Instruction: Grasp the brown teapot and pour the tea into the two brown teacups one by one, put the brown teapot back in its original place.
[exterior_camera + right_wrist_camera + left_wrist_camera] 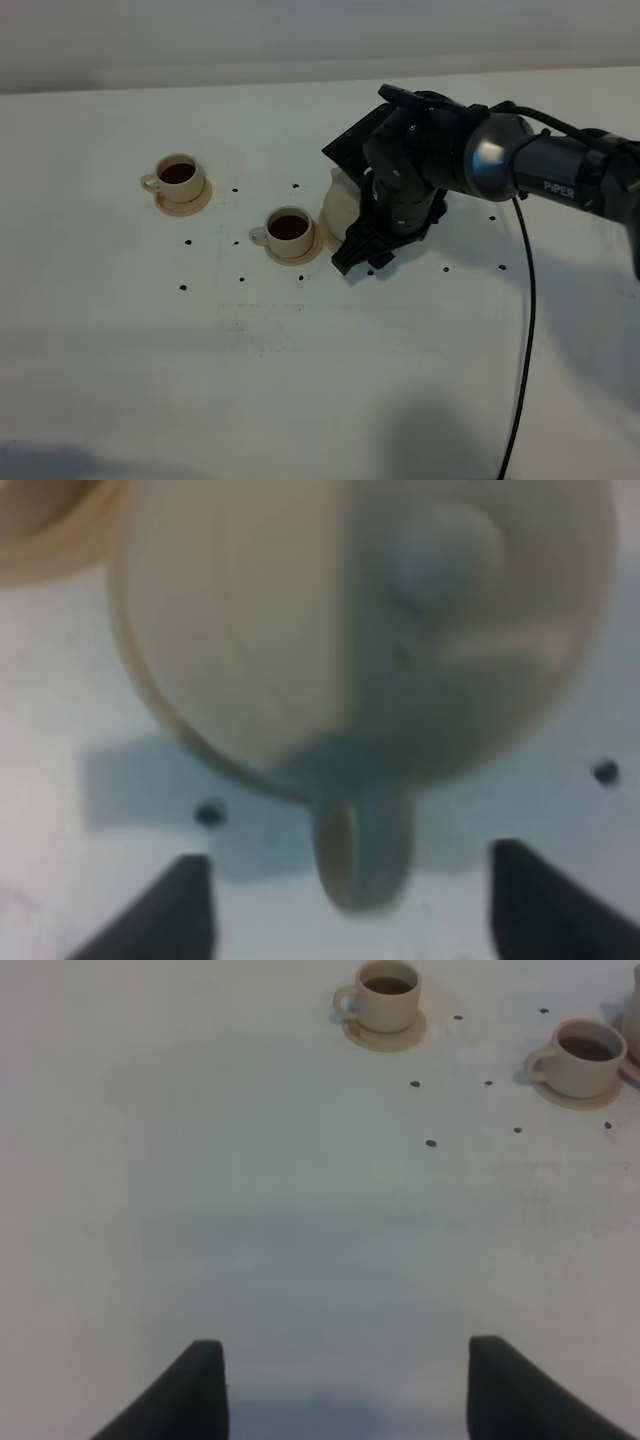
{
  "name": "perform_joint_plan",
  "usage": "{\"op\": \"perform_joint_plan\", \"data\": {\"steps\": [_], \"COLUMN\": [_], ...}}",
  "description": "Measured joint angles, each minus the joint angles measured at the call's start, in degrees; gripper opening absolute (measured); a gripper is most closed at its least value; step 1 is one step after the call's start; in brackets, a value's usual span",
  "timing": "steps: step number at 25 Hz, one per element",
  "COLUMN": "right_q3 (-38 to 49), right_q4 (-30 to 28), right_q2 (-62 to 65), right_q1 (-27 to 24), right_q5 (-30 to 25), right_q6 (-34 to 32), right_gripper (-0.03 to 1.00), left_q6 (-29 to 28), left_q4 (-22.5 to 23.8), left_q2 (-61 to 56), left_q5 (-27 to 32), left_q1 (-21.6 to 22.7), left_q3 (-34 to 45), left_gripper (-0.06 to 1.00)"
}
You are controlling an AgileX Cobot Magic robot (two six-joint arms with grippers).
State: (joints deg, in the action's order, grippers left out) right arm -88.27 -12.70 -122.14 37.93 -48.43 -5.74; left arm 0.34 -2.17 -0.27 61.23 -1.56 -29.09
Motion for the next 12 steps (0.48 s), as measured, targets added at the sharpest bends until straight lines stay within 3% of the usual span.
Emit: {"op": "perform_joint_plan", "data": {"steps": [4,8,12], "right_q3": [0.00,1.05,6.50], "right_q4": [0.06,1.76,6.24], "right_q2": [3.68,7.54,13.38], "right_q1": [0.00,0.00,0.00], "right_q5": [-9.38,-18.98,-20.76], "right_q6": [0.00,0.97,4.13], "right_gripper": [0.69,0.67,0.60], "left_q6": [0.00,0.00,0.00], "left_q4": [0.00,0.00,0.00], "left_q2": [0.00,0.00,0.00], "left_q5": [0.00,0.00,0.00], "left_q1": [0.00,0.00,0.00], "left_q3": [0.00,0.00,0.00], "left_gripper": [0.50,0.50,0.50]}}
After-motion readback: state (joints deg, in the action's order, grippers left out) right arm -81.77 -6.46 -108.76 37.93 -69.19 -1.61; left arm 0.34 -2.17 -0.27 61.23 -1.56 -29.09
